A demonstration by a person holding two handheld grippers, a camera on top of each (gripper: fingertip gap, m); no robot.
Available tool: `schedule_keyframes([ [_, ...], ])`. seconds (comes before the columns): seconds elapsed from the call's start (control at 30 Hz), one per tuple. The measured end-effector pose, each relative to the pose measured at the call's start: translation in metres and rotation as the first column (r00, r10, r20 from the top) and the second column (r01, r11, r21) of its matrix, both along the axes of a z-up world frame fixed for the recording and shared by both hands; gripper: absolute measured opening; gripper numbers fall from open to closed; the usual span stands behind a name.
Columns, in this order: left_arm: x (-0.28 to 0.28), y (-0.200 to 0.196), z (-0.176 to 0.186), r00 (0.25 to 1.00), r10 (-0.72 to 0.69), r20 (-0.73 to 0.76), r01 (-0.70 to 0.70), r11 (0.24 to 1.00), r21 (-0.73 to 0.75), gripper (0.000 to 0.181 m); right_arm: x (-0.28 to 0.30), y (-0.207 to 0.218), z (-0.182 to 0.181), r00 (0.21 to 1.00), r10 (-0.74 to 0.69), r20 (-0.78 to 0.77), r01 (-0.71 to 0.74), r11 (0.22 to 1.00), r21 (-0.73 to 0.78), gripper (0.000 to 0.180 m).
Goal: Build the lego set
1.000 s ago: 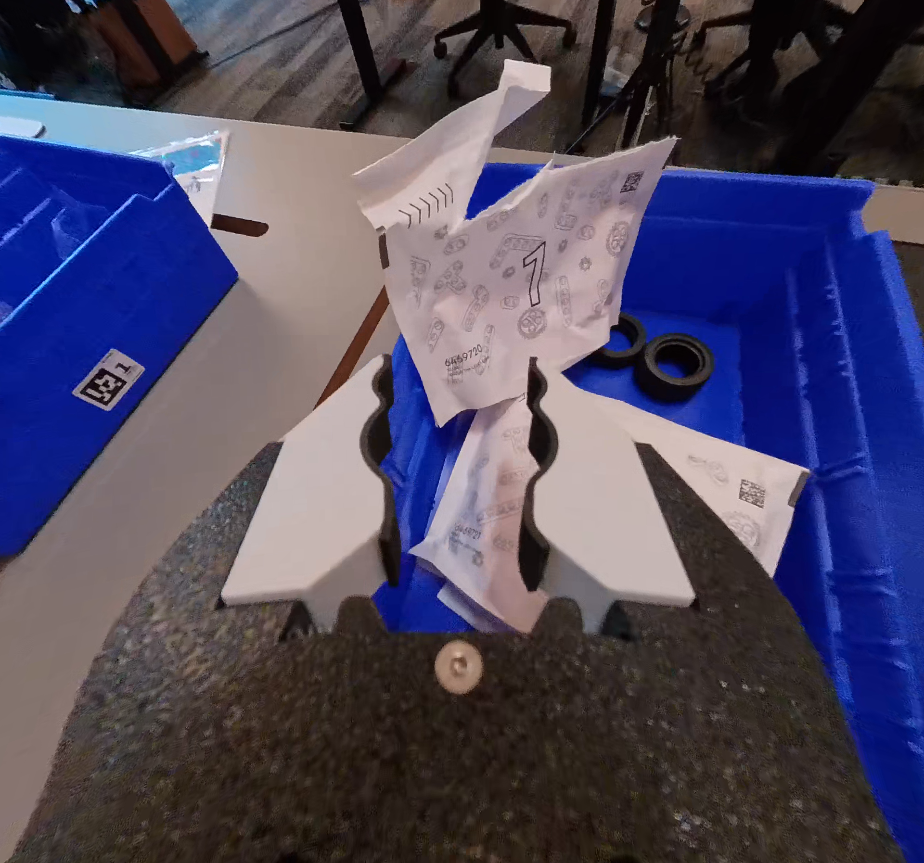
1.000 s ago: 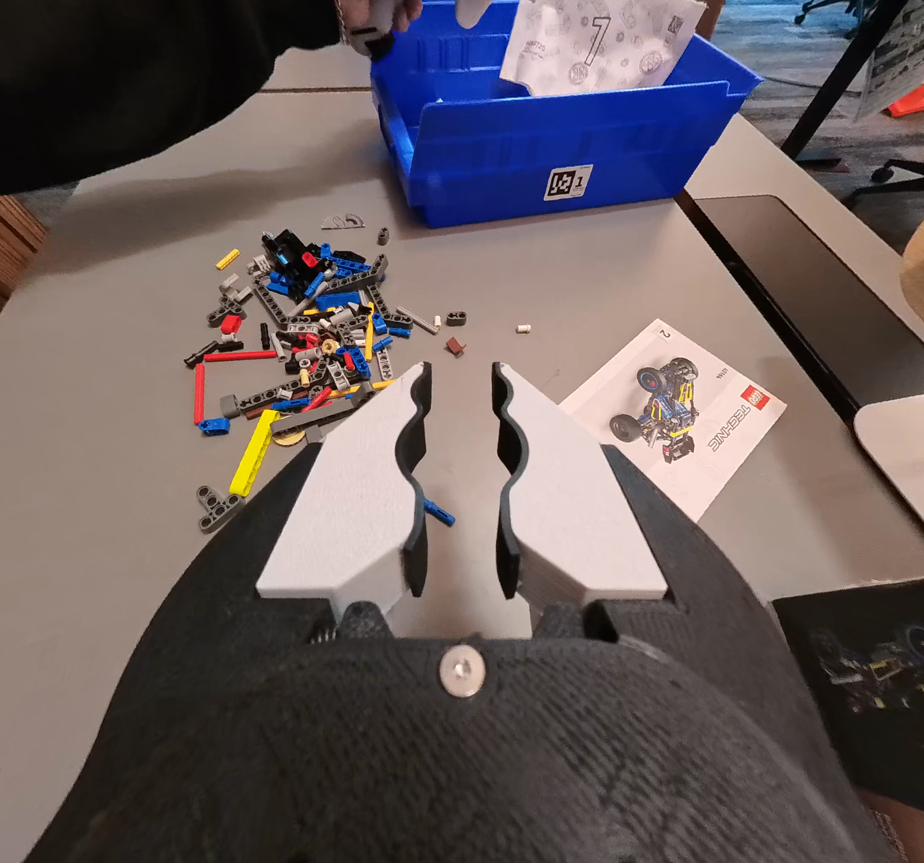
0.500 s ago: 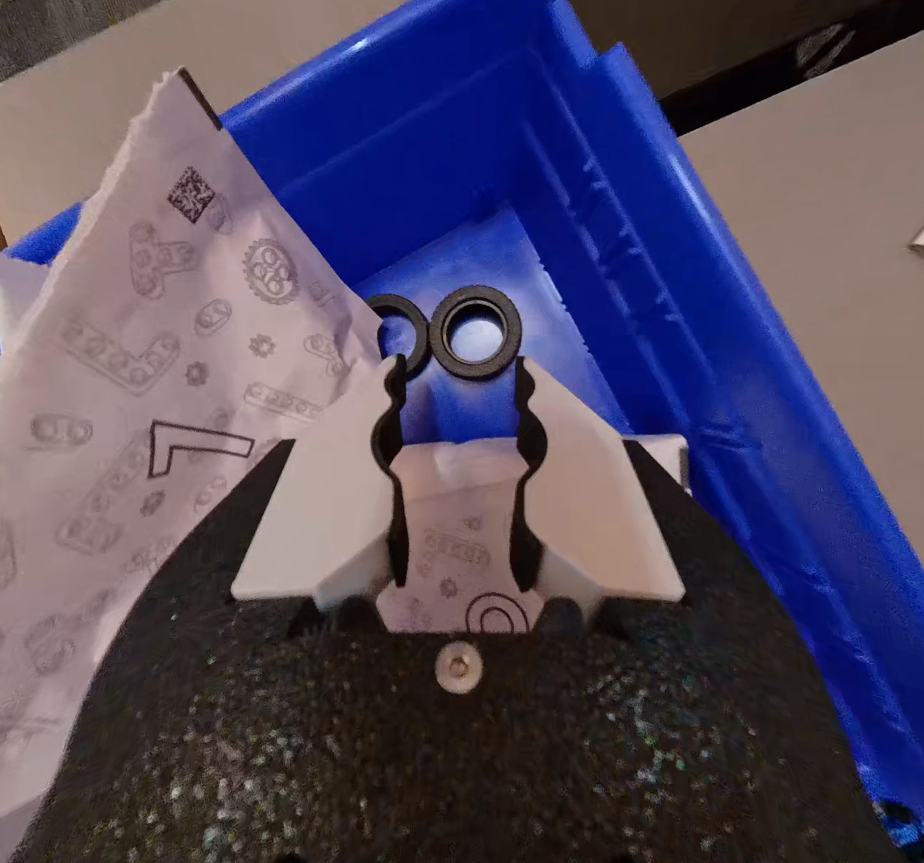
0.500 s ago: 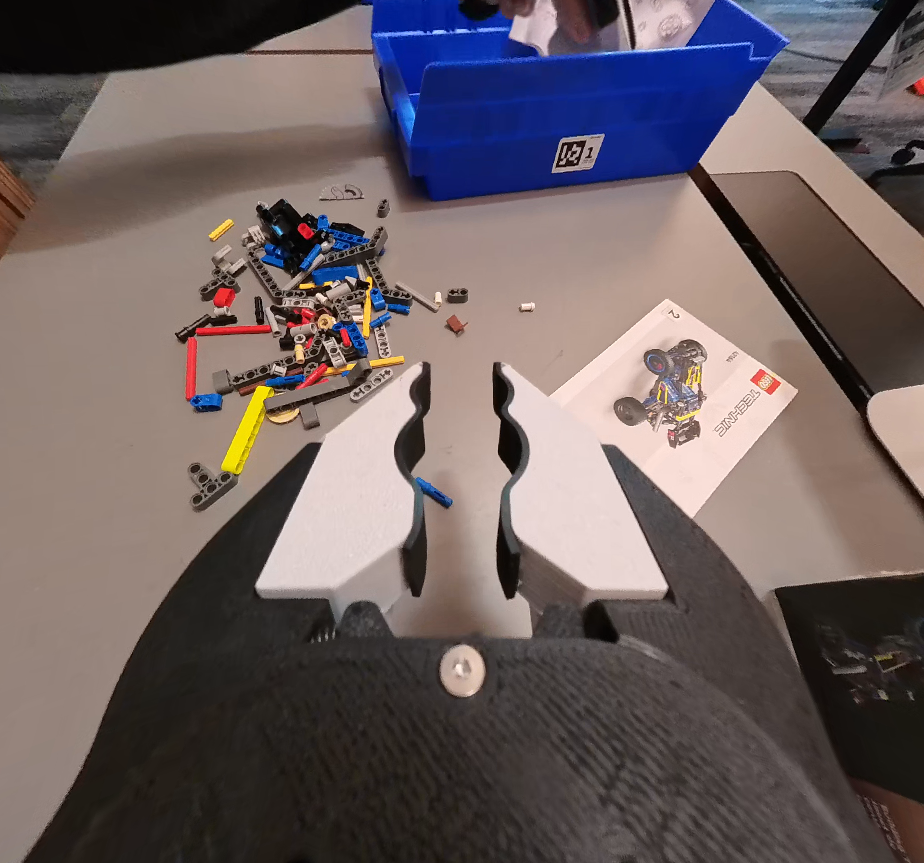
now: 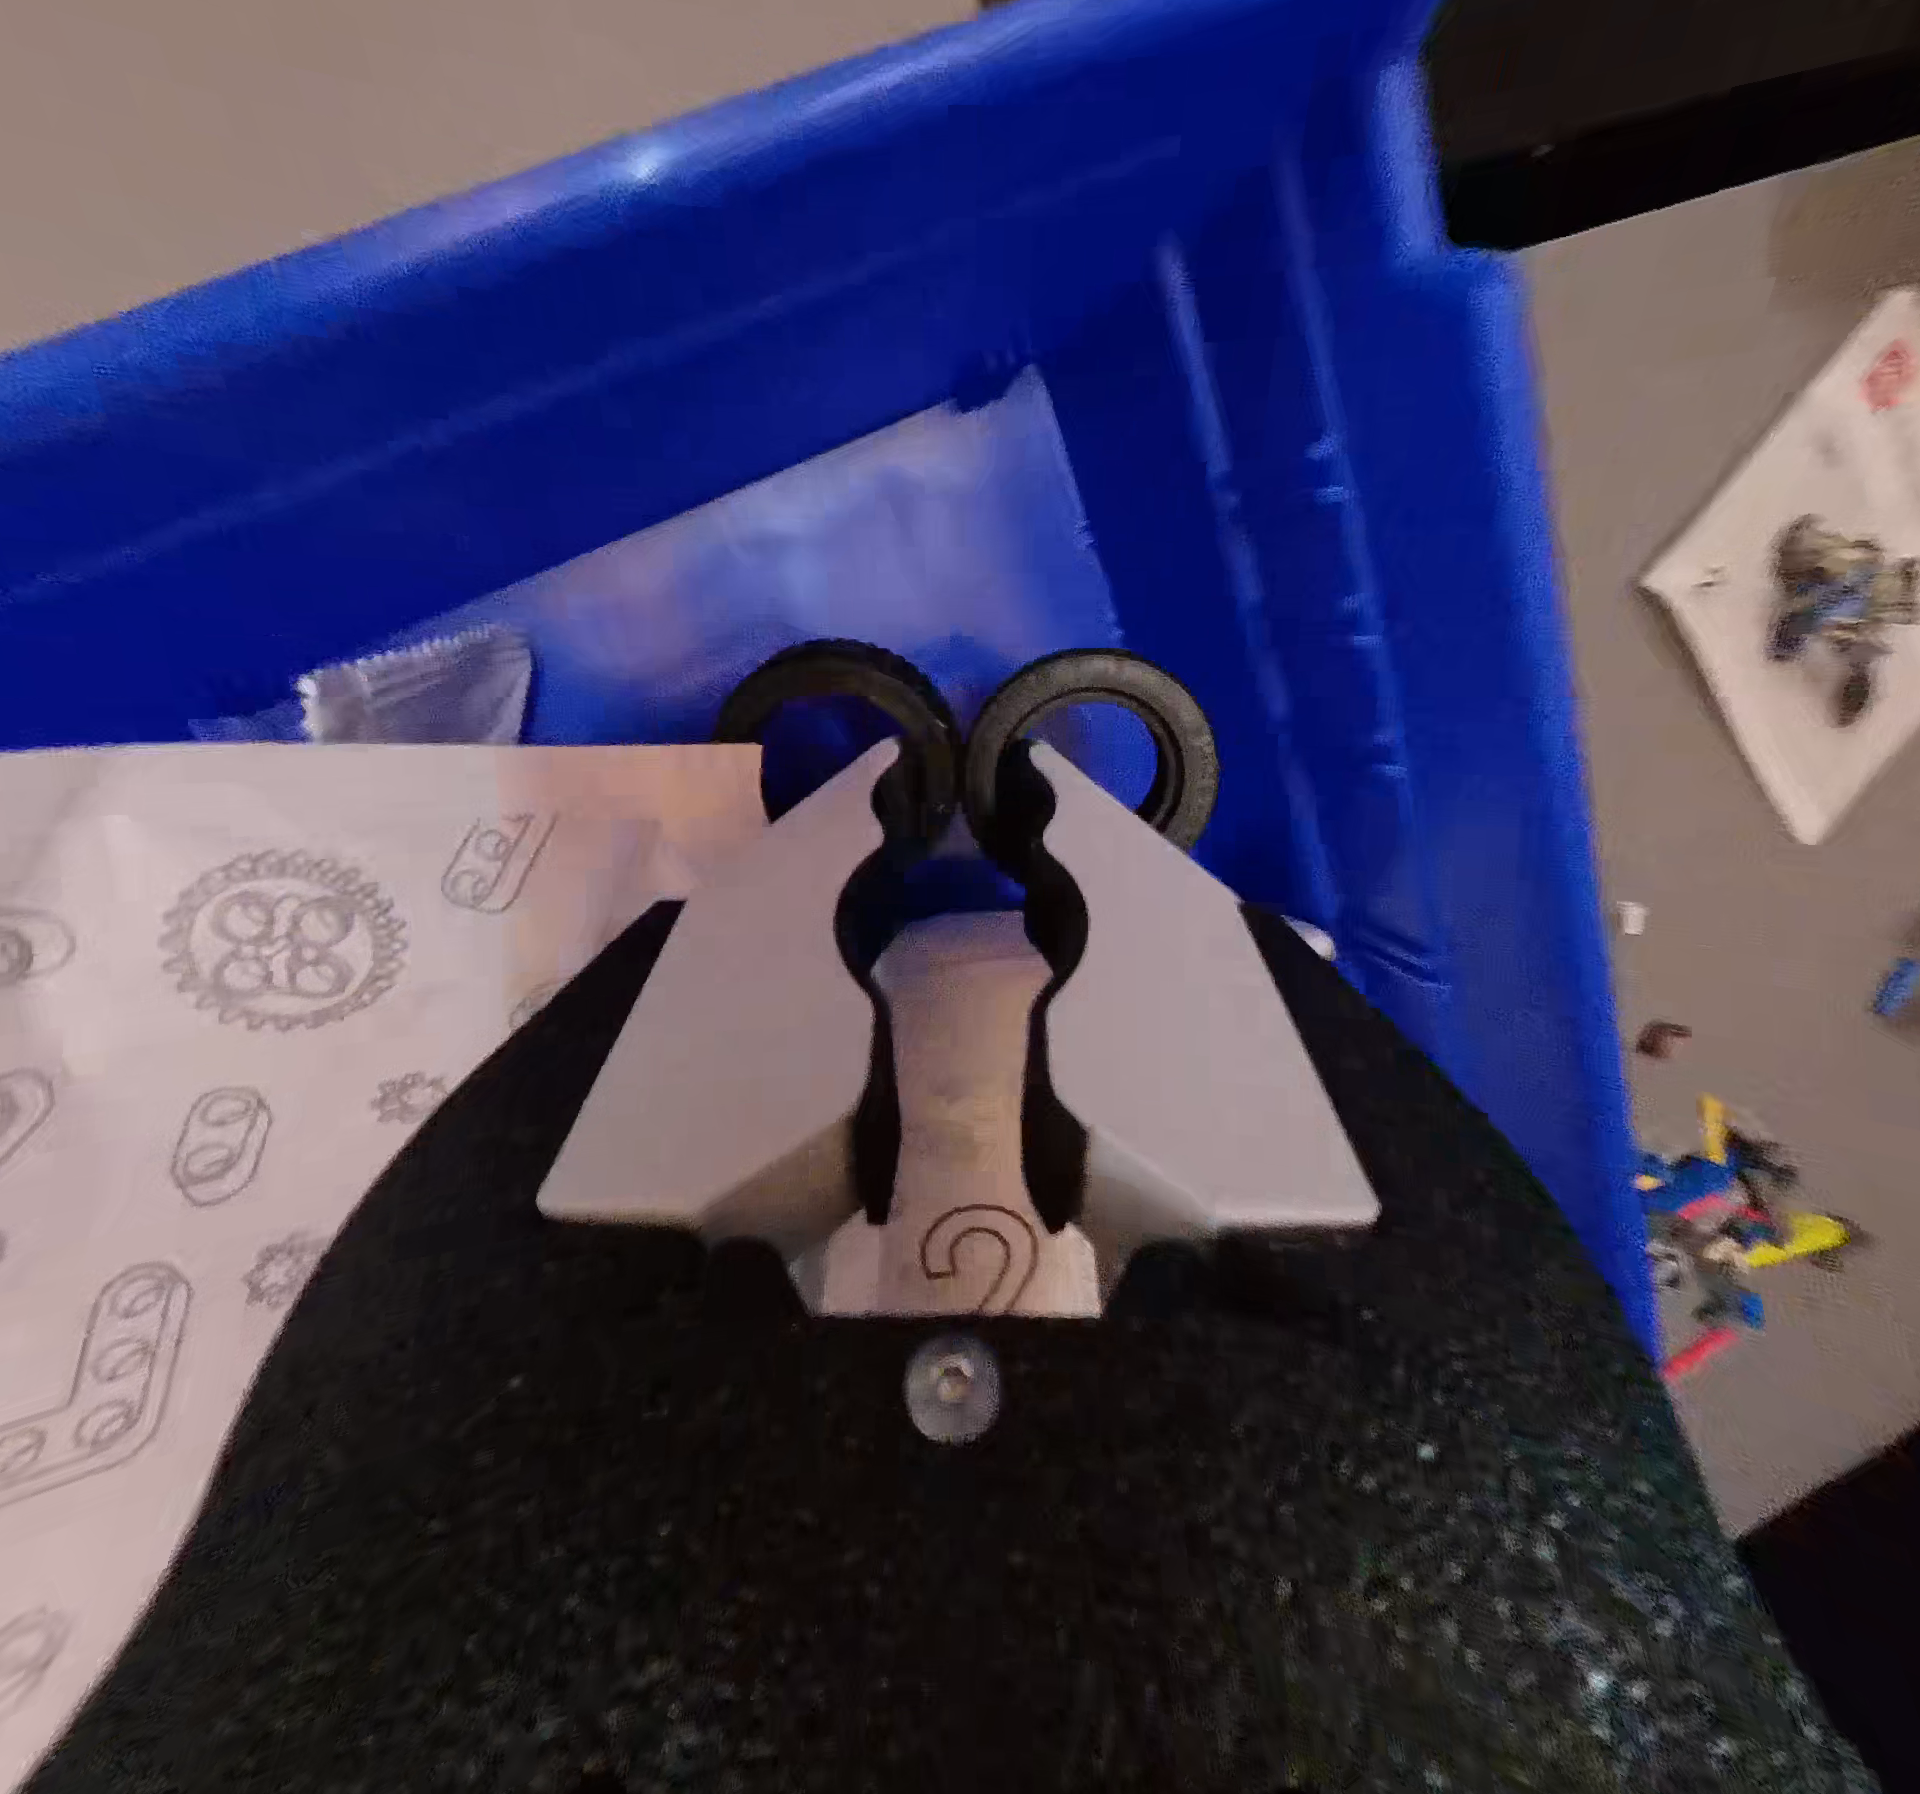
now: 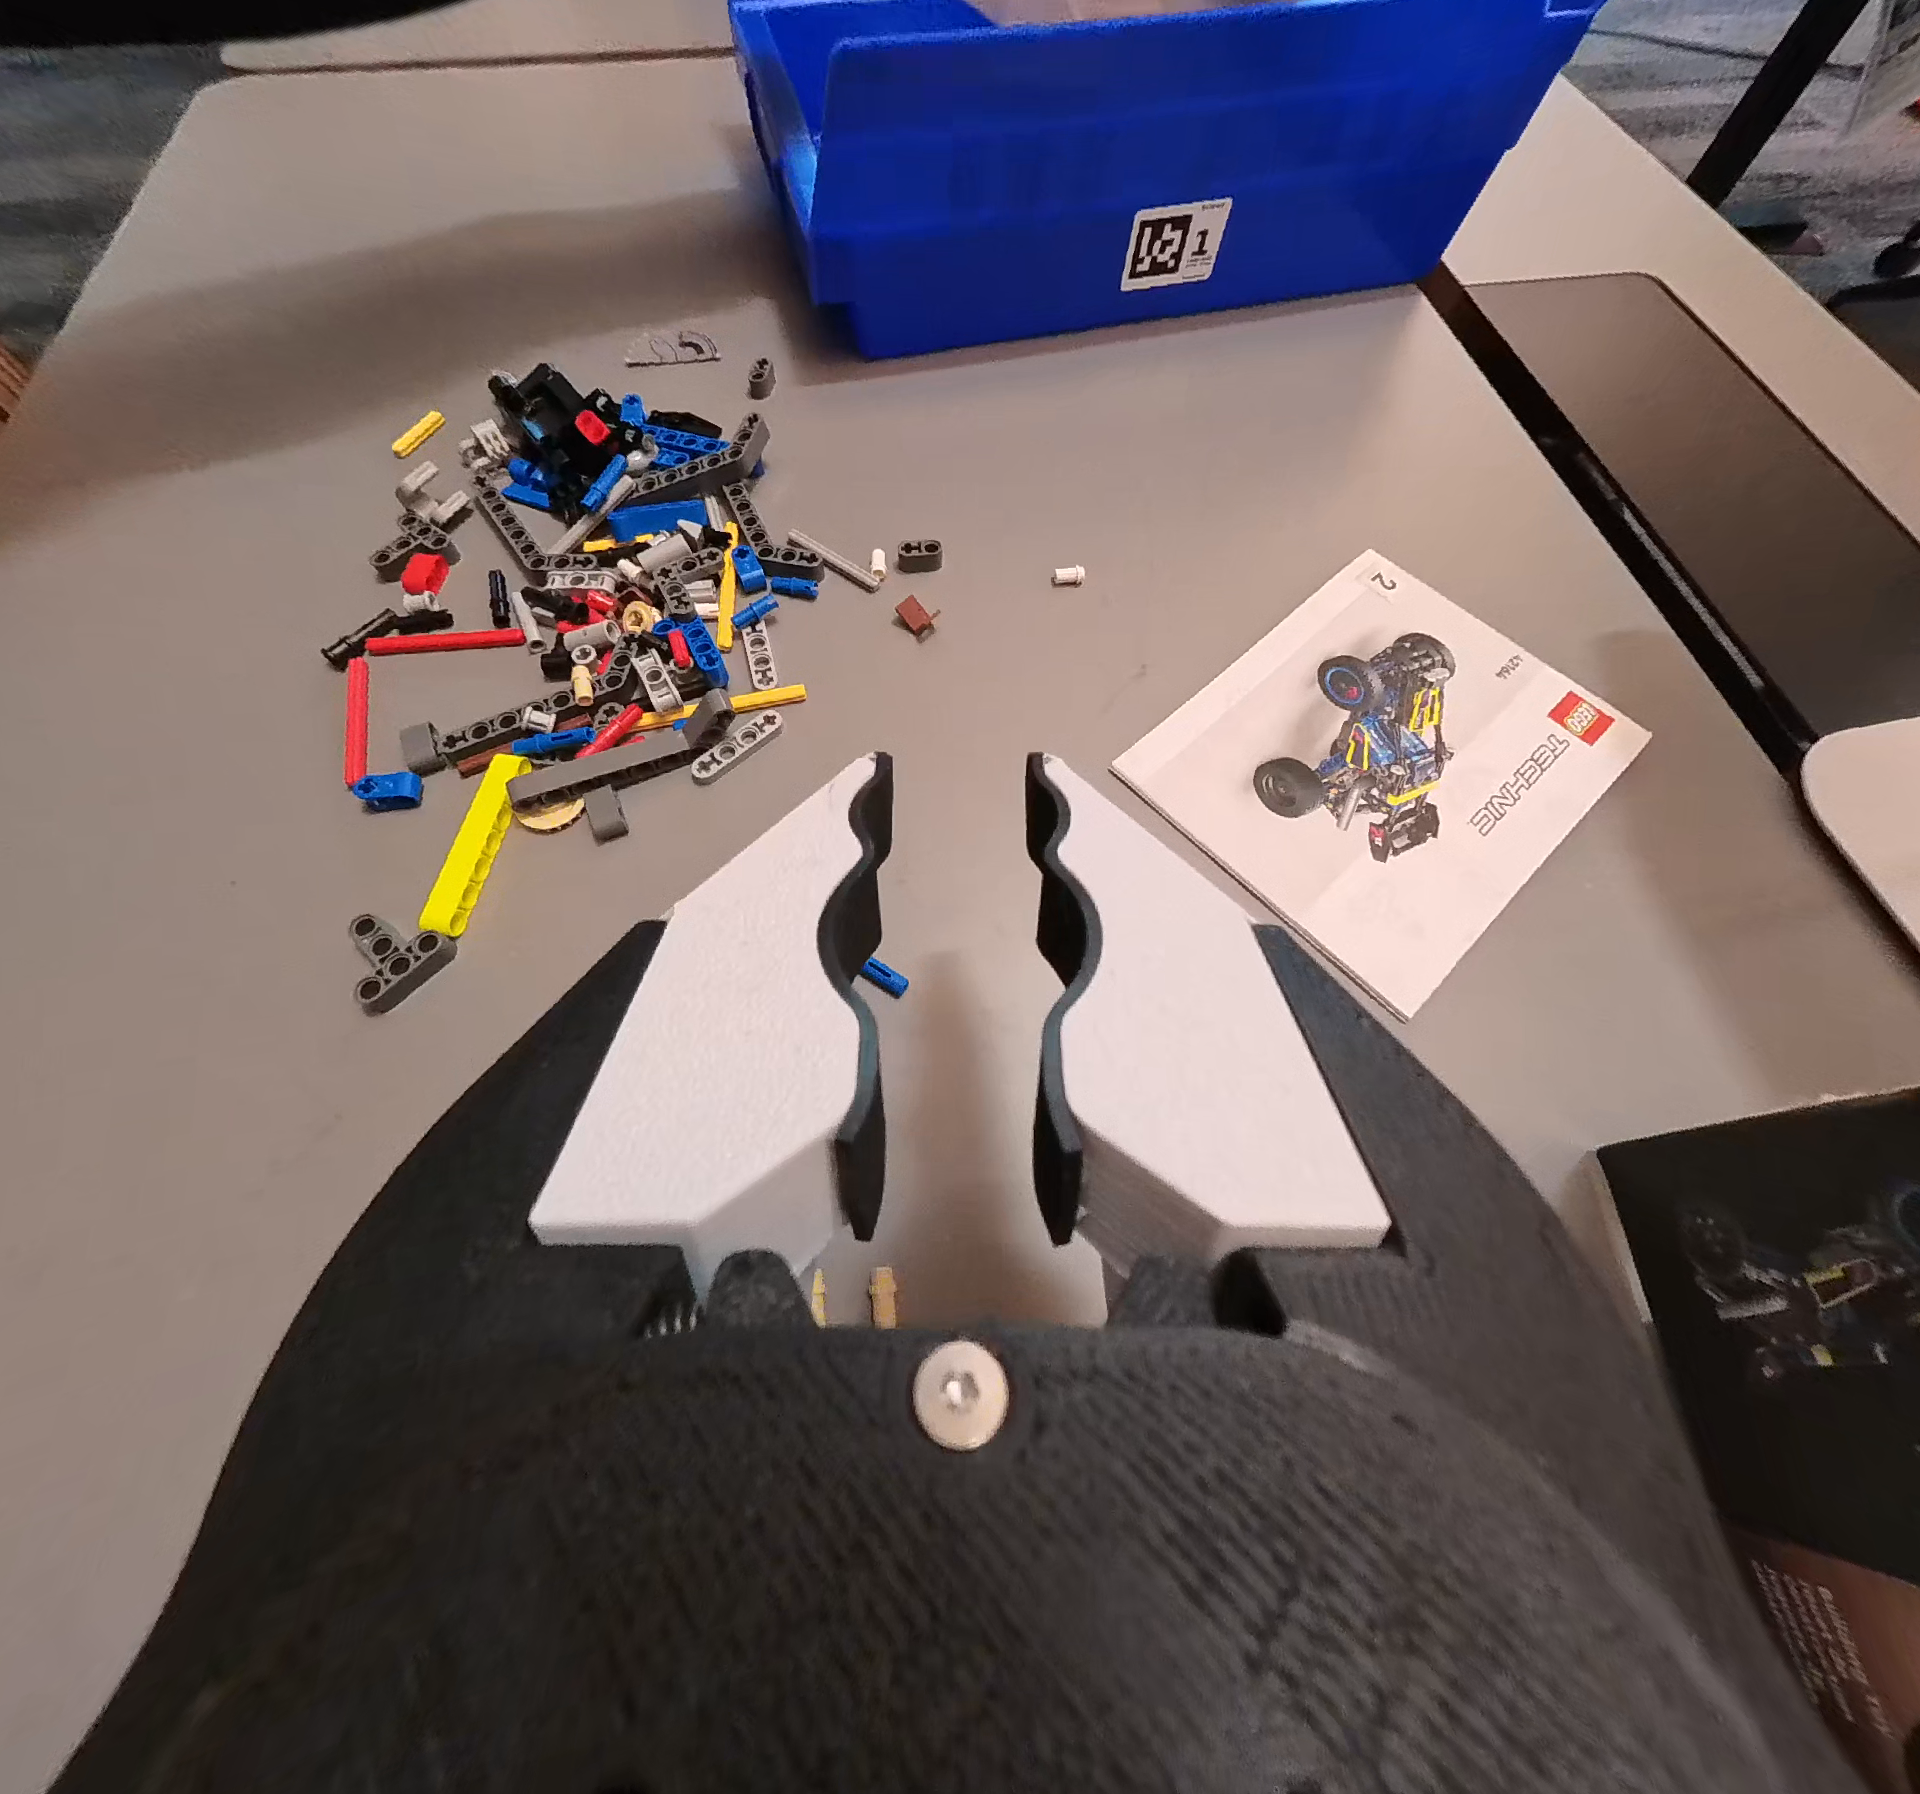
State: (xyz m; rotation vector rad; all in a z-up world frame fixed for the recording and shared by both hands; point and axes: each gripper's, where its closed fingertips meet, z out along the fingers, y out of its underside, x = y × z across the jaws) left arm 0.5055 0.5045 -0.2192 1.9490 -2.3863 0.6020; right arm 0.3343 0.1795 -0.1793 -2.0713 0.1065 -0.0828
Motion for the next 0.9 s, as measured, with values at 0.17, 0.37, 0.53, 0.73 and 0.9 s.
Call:
schedule_keyframes([
  [0.17, 0.012, -0.033, 0.099, 0.956, 0.076, 0.282, -0.017, 0.979, -0.203, 0.014, 0.001, -0.001, 0.006, 1.0, -0.003, -0.006, 0.003, 1.0, 0.028, 0.024],
  [0.37, 0.0, -0.117, 0.121, 0.965, -0.059, 0.256, 0.086, 0.992, -0.096, 0.015, 0.001, 0.0, 0.003, 0.999, 0.003, -0.036, -0.001, 0.999, 0.043, 0.024],
  [0.53, -0.013, -0.163, 0.03, 0.987, -0.156, 0.047, 0.148, 0.979, 0.138, 0.015, 0.001, 0.0, 0.005, 0.999, 0.004, -0.036, -0.002, 0.998, 0.06, 0.024],
  [0.73, -0.035, -0.154, -0.036, 0.984, -0.093, -0.15, 0.13, 0.956, 0.261, 0.019, 0.0, -0.002, 0.007, 0.999, 0.01, -0.032, -0.008, 0.998, 0.059, 0.024],
  [0.9, -0.047, -0.167, -0.016, 0.989, -0.09, -0.12, 0.108, 0.983, 0.151, 0.054, -0.002, -0.002, 0.016, 1.0, 0.017, -0.024, -0.015, 0.996, 0.086, 0.023],
])
